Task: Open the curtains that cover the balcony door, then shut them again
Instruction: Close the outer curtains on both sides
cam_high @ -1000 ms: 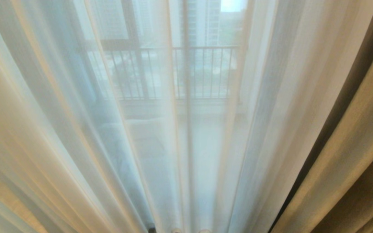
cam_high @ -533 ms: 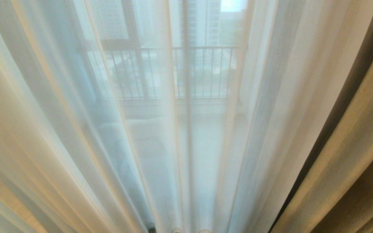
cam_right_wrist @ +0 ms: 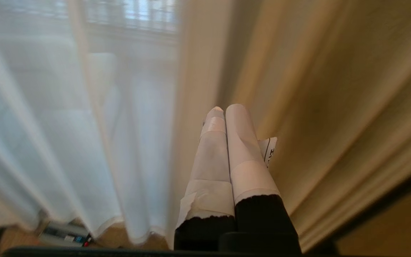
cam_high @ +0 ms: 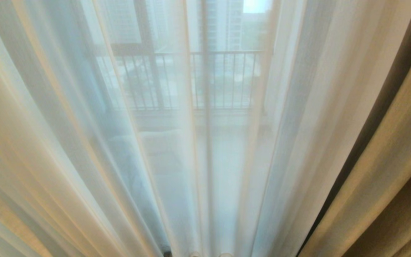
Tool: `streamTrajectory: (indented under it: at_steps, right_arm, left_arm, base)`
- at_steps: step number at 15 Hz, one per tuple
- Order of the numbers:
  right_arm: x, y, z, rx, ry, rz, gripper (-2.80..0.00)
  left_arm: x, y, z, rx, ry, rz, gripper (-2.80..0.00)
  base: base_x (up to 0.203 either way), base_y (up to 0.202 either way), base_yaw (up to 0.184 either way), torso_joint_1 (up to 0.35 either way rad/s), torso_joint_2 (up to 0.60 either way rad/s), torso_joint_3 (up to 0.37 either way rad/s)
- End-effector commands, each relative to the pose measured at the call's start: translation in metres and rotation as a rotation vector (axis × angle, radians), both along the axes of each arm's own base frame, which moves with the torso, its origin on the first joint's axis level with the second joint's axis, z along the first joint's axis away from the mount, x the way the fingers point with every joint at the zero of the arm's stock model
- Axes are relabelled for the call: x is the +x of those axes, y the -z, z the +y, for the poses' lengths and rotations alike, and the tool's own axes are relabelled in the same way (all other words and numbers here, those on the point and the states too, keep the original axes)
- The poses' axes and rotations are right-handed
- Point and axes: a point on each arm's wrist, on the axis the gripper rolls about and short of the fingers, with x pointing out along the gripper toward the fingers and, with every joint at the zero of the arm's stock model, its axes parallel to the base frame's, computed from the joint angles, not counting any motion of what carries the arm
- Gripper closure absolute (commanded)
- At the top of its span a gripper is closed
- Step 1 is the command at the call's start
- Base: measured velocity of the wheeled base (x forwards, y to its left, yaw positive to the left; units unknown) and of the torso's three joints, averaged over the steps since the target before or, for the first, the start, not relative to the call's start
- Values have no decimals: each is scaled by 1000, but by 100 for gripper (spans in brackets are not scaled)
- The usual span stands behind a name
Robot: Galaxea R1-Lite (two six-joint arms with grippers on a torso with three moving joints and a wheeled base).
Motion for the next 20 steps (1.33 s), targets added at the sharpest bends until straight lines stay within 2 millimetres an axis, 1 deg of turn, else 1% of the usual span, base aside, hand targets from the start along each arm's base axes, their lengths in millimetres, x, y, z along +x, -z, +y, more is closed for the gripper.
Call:
streamTrajectory:
  at_steps: [1, 3, 6, 9, 10, 12, 15, 20]
  right_arm:
    - [16, -32, -2, 6, 87, 21, 0]
    - [19, -50, -4, 10, 145, 28, 0]
    - [23, -72, -5, 21, 169, 34, 0]
    - [31, -93, -9, 31, 203, 39, 0]
    - [36, -100, -11, 33, 220, 47, -280]
    - [42, -110, -14, 34, 236, 44, -280]
    - [48, -125, -16, 35, 246, -7, -280]
    - [74, -149, -36, 32, 354, -1, -280]
  left_arm:
    - [0, 0, 0, 0, 0, 0, 0]
    - [0, 0, 0, 1, 0, 0, 0]
    - [0, 0, 0, 1, -2, -2, 0]
    - [0, 0, 0, 0, 1, 0, 0]
    - [0, 0, 0, 0, -2, 0, 0]
    - [0, 0, 0, 0, -2, -1, 0]
    - [0, 0, 0, 1, -1, -2, 0]
    - [0, 0, 0, 0, -1, -1, 0]
  base:
    - [0, 0, 0, 0, 0, 0]
    - [0, 0, 0, 0, 0, 0]
    - [0, 0, 0, 0, 0, 0]
    - [0, 0, 0, 0, 0, 0]
    - [0, 0, 0, 0, 0, 0]
    - [0, 0, 0, 0, 0, 0]
    - [0, 0, 0, 0, 0, 0]
    - [0, 0, 0, 0, 0, 0]
